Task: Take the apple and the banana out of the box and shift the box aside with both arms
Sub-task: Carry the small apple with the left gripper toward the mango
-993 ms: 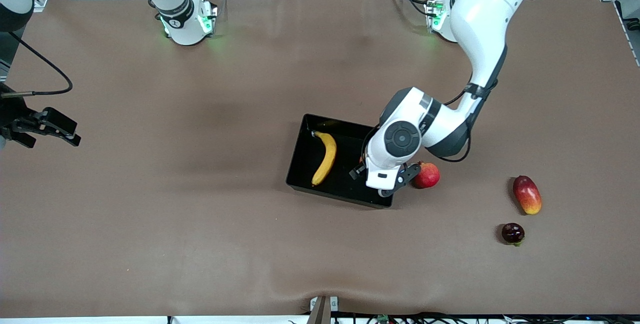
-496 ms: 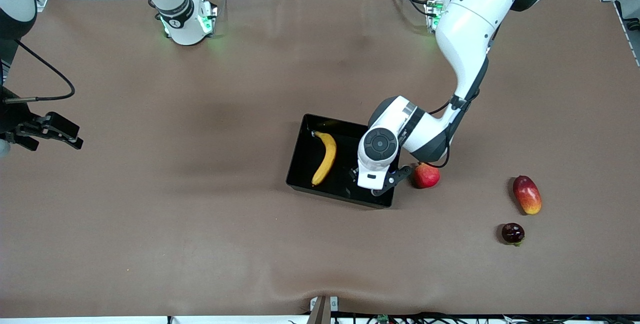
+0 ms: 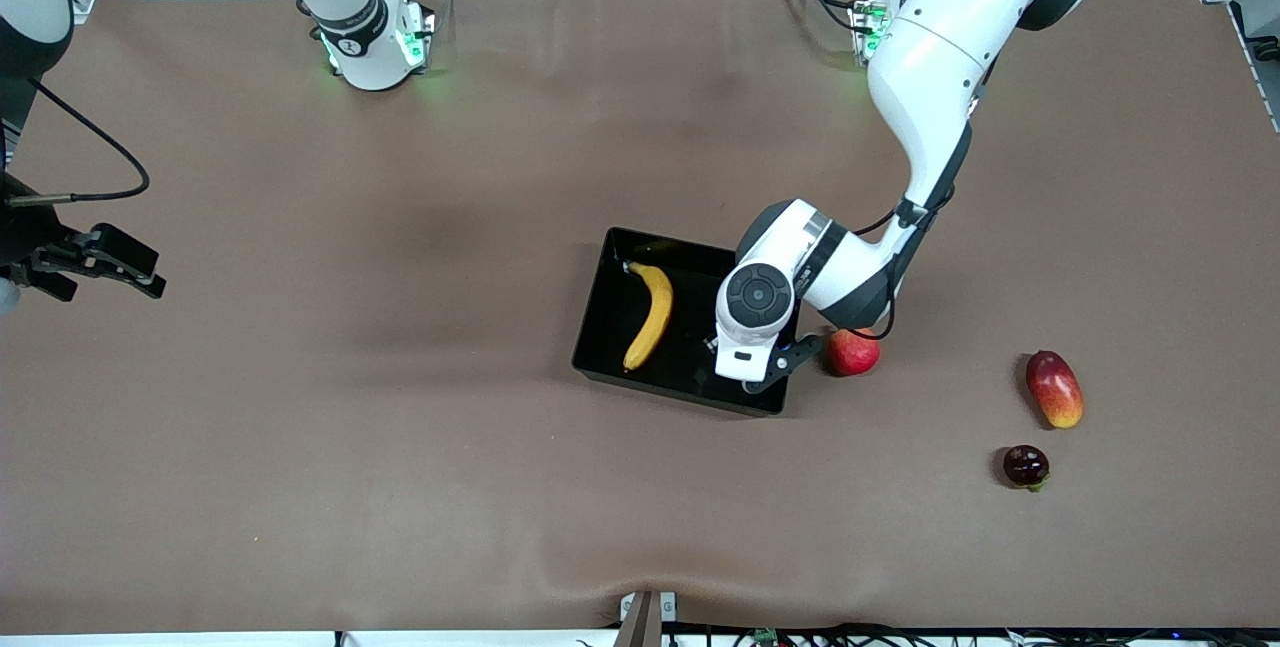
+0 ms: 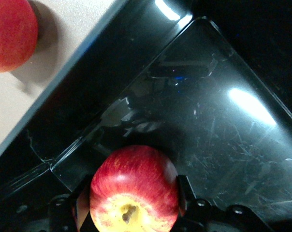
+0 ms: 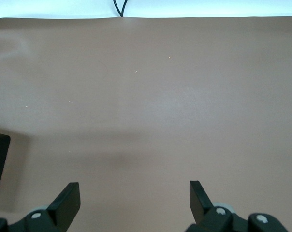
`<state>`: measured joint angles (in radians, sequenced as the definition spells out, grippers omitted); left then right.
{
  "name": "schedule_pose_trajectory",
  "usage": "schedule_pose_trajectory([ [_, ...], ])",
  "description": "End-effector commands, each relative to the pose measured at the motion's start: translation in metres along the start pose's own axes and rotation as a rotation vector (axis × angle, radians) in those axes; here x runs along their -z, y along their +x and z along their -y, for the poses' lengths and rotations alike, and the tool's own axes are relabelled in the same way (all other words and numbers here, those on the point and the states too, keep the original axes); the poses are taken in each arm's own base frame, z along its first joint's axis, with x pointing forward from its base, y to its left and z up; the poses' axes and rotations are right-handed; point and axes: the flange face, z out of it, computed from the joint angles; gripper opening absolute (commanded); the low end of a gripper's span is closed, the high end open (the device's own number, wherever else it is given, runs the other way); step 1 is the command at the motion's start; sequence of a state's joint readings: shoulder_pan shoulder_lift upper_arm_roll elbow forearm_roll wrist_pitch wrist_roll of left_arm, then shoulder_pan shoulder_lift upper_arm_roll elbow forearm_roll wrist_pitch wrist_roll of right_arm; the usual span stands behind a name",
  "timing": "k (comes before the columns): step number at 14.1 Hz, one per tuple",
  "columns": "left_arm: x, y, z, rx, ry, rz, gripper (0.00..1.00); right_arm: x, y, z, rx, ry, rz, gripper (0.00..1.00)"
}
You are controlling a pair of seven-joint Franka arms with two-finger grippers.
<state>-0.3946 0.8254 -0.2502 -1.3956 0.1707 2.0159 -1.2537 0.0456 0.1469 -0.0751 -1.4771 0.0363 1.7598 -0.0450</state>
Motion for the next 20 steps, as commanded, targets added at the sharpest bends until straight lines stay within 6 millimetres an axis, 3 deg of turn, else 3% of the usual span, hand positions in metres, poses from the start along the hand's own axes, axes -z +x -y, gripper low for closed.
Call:
schedule_pose_trajectory([
  [1,0.016,0.003,-0.003,-0.037,-0.017,-0.042,0.00,0.004,0.002,-0.001,0.002,-0.008,-0.006,1.00],
  [3,0.054,0.006,0.003,-0.058,-0.041,-0.068,0.00,0.004,0.002,-0.001,0.003,-0.008,-0.006,1.00],
  [7,0.147,0.017,0.030,-0.124,-0.096,-0.127,0.00,0.004,0.001,0.001,0.006,-0.006,-0.005,1.00],
  [9,0.184,0.050,0.061,-0.157,-0.123,-0.139,0.00,0.004,0.001,0.000,0.006,-0.006,-0.005,1.00],
  [11,0.202,0.073,0.087,-0.217,-0.111,-0.133,0.00,0.004,0.002,0.000,0.006,-0.008,-0.006,1.00],
  [14,0.188,0.139,0.144,-0.232,-0.052,-0.084,0.00,0.004,0.001,-0.001,0.005,-0.006,-0.002,1.00],
  [17,0.133,0.198,0.198,-0.250,0.004,-0.025,0.00,0.002,0.003,0.004,0.013,-0.004,-0.006,1.00],
  [18,0.114,0.212,0.213,-0.251,0.007,-0.013,0.00,0.003,0.002,0.007,0.018,-0.005,-0.008,1.00],
  [20,0.074,0.216,0.232,-0.250,0.018,0.001,0.00,0.003,0.002,0.006,0.016,0.000,-0.007,1.00],
])
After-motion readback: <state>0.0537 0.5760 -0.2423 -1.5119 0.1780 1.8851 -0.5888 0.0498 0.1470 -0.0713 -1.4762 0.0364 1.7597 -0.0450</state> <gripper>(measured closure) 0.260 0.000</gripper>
